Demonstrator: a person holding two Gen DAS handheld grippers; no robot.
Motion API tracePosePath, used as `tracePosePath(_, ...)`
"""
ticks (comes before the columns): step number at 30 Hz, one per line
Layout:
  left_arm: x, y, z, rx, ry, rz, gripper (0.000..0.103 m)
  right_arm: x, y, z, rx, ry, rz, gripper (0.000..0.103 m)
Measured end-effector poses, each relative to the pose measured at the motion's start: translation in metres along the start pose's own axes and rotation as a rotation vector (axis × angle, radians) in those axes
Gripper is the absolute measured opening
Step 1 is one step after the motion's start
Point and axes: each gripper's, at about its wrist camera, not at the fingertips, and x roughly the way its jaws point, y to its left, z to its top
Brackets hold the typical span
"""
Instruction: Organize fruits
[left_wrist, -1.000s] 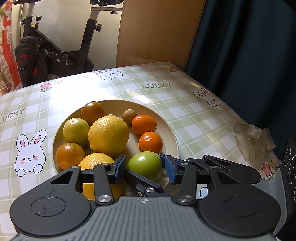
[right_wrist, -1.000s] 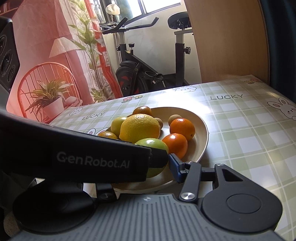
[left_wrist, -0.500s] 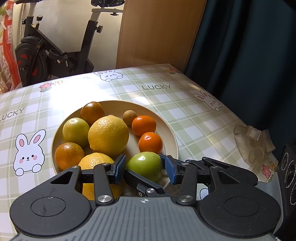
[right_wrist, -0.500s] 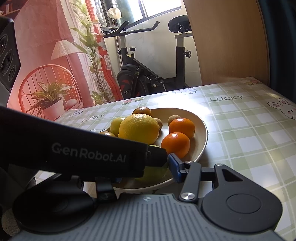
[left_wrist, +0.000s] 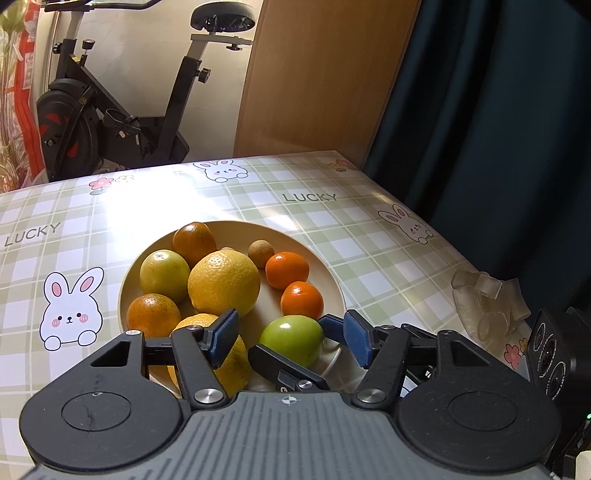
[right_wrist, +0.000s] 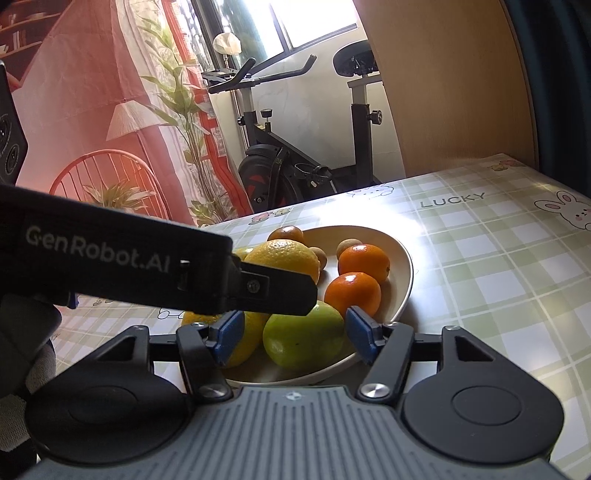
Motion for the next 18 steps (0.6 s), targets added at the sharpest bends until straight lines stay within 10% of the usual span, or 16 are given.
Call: tracePosePath(18,-0.088,0.022,0.002,-0.055,-0.162,0.17,0.088,-0.03,0.022,0.027,-0.039,-0.076,-0.038,0.103)
